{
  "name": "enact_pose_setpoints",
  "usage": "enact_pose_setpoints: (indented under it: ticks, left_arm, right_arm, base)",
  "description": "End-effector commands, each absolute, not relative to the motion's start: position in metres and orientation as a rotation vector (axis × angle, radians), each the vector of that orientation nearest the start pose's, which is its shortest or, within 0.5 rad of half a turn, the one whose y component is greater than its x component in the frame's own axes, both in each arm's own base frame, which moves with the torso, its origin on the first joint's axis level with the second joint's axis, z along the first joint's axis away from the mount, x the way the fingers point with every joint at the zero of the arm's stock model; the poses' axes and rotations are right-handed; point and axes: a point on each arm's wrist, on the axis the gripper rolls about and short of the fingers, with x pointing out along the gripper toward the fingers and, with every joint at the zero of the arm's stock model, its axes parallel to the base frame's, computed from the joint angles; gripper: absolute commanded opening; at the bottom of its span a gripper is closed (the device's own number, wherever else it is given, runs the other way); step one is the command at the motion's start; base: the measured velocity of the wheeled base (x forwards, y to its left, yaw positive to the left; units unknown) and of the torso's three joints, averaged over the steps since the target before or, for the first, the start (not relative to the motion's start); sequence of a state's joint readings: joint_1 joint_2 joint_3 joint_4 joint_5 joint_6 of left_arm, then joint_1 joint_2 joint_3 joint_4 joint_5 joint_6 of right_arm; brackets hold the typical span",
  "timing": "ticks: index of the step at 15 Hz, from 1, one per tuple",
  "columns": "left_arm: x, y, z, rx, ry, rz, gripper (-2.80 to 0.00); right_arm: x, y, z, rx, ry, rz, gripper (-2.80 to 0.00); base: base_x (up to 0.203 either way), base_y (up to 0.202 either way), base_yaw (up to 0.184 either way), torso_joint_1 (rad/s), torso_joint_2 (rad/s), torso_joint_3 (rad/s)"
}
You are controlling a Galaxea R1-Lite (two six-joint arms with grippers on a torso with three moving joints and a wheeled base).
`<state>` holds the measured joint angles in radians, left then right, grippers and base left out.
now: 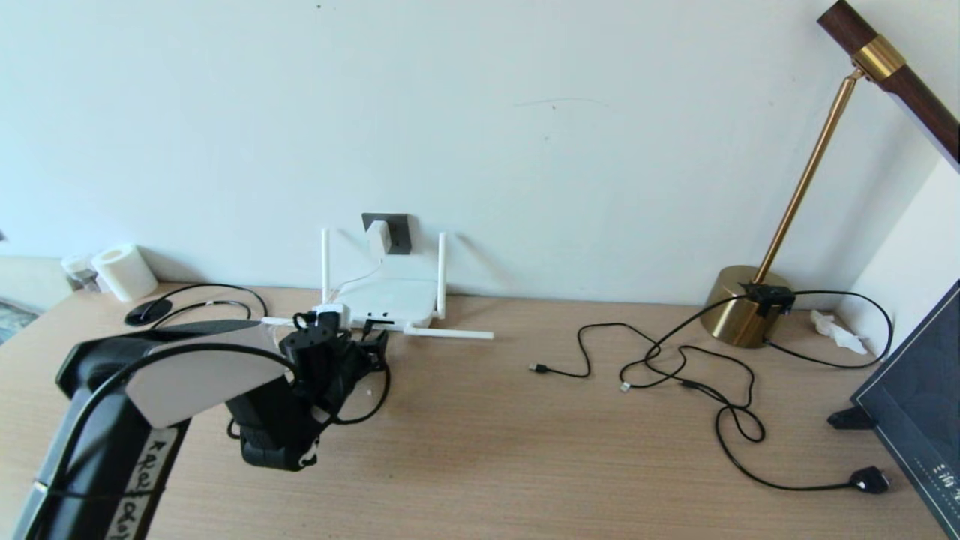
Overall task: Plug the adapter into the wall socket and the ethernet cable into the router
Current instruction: Plug cable into router interface
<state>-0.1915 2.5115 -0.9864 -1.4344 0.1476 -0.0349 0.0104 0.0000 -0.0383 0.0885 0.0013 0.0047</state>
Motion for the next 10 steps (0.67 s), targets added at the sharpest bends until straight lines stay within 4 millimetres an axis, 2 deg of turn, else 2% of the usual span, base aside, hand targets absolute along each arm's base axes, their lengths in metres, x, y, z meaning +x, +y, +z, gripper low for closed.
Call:
enact_pose_setpoints:
  ticks: [1, 4, 10]
  left_arm:
    - [0.413, -0.077, 0.009, -0.023, 0.069, -0.042, 0.0]
    - [0.403, -0.075, 0.015, -0.025, 0.054, -0.042, 0.0]
    - [0.377, -0.075, 0.043, -0.026, 0.042, -0.055, 0.0]
  right_arm:
    - [-0.026, 0.0, 0.077, 0.004, 0.051, 0.012, 0.0]
    - [-0.026, 0.0, 0.077, 0.004, 0.052, 0.012, 0.0]
    - [-0.026, 0.0, 0.077, 0.004, 0.052, 0.012, 0.0]
  base:
    - [0.0, 0.0, 0.0, 0.0, 0.0, 0.0]
    - [0.0, 0.0, 0.0, 0.0, 0.0, 0.0]
    - [0.0, 0.0, 0.0, 0.0, 0.0, 0.0]
